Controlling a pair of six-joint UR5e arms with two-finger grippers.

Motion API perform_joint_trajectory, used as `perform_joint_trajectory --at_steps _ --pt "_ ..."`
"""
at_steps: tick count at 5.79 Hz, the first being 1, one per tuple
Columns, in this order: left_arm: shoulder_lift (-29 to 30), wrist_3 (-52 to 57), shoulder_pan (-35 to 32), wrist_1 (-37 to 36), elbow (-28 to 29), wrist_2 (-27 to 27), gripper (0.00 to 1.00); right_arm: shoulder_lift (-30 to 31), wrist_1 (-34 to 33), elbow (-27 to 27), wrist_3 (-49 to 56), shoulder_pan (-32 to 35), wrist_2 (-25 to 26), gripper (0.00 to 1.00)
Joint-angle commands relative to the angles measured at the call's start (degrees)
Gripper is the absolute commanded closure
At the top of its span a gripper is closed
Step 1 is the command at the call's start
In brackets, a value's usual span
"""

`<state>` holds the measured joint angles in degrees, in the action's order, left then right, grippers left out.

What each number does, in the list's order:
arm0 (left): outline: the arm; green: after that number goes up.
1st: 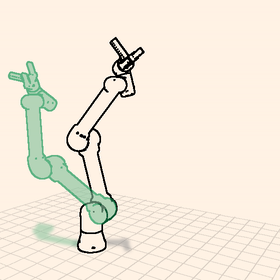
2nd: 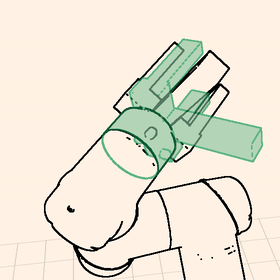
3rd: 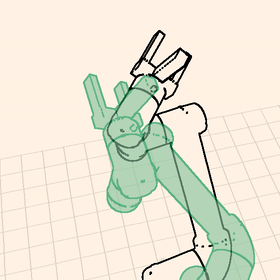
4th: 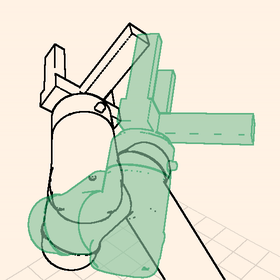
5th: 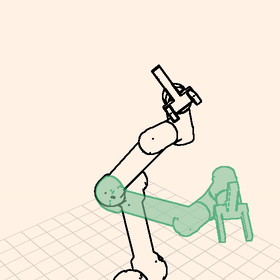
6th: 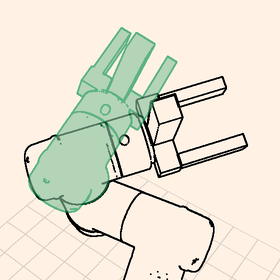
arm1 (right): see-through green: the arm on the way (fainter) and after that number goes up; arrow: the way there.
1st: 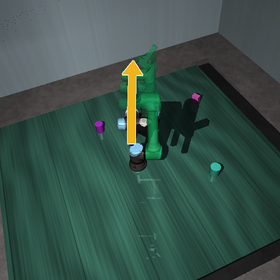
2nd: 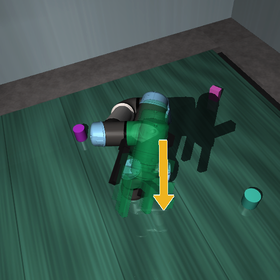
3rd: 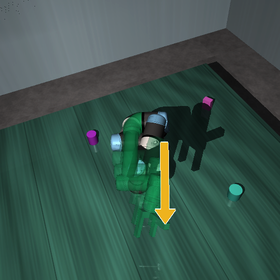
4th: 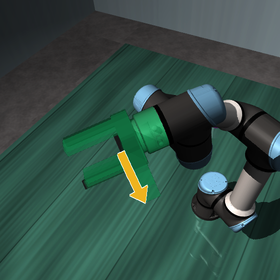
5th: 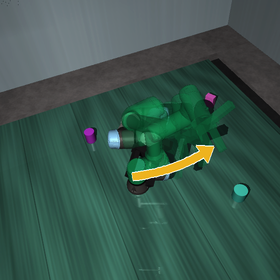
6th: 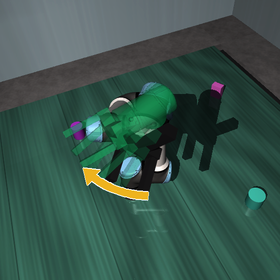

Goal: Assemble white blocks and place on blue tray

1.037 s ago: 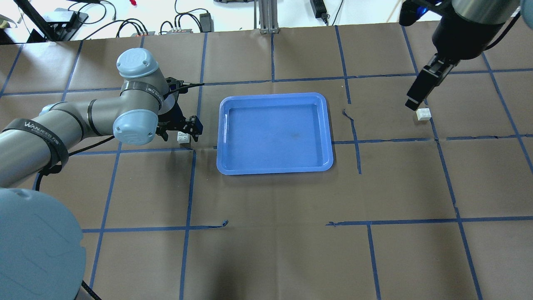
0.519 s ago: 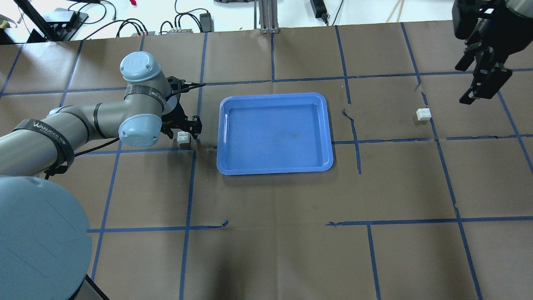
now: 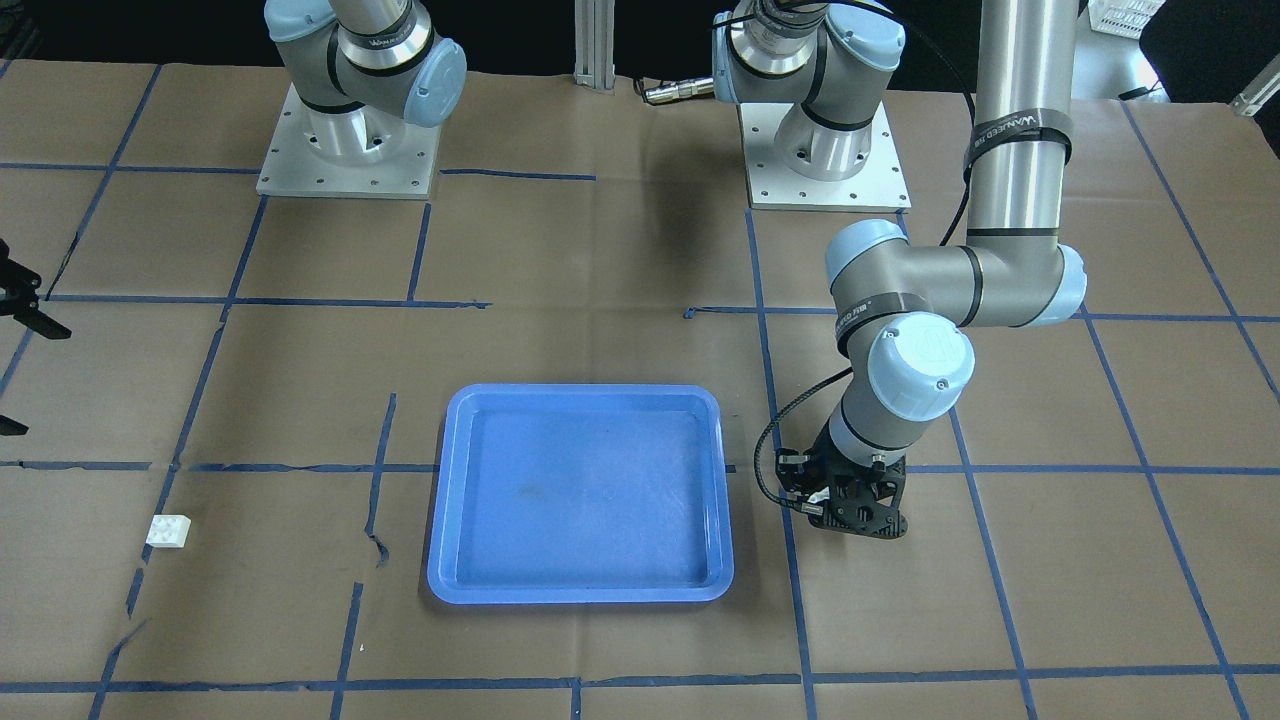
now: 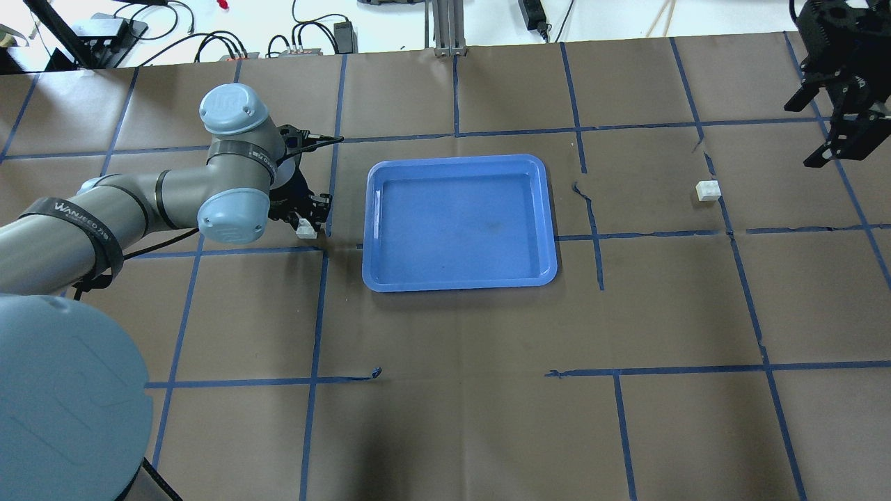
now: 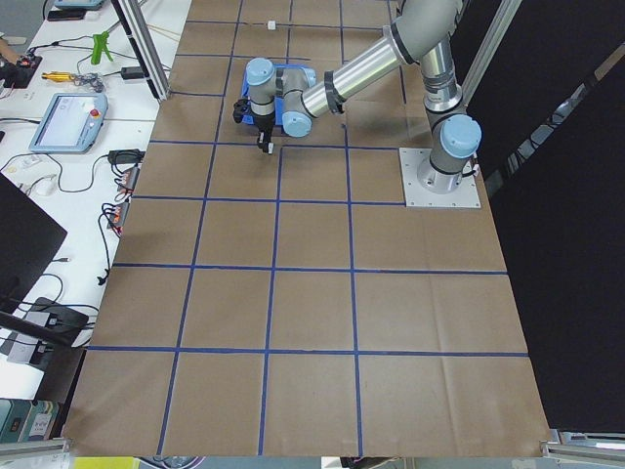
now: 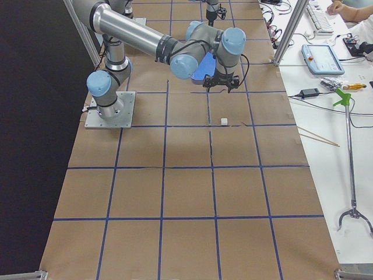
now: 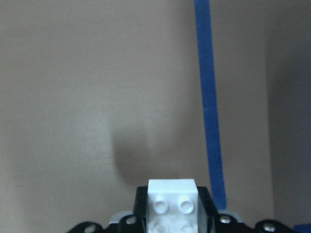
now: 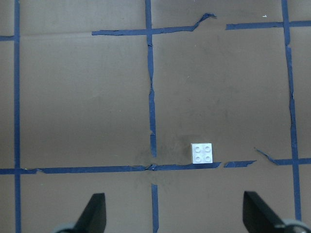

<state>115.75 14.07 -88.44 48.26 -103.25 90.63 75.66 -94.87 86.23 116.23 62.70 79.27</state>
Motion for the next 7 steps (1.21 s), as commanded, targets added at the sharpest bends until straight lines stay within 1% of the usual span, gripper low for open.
perform_joint_trajectory --at_steps 1,2,3,5,7 --pt "-0.97 9.68 -7.13 0.96 3.82 -0.11 0.95 -8.03 -5.38 0.52 2.50 -1.69 -7.15 0.00" --pt "-0.88 12.61 -13.10 1.40 4.80 -0.02 0.95 -12.68 -6.80 0.26 9.47 -1.96 -7.46 0.00" --pt "-0.88 22.48 -18.03 1.31 4.81 0.24 0.94 -15.34 -8.04 0.35 12.49 -2.22 -9.64 0.00" --pt "0.43 52.22 -20.01 0.18 4.46 -0.19 0.94 -19.21 -8.92 0.52 12.00 -2.75 -12.89 0.00" --pt "2.45 53.16 -20.19 -0.35 4.81 -0.28 0.94 -22.12 -8.93 0.52 12.00 -4.77 -15.79 0.00"
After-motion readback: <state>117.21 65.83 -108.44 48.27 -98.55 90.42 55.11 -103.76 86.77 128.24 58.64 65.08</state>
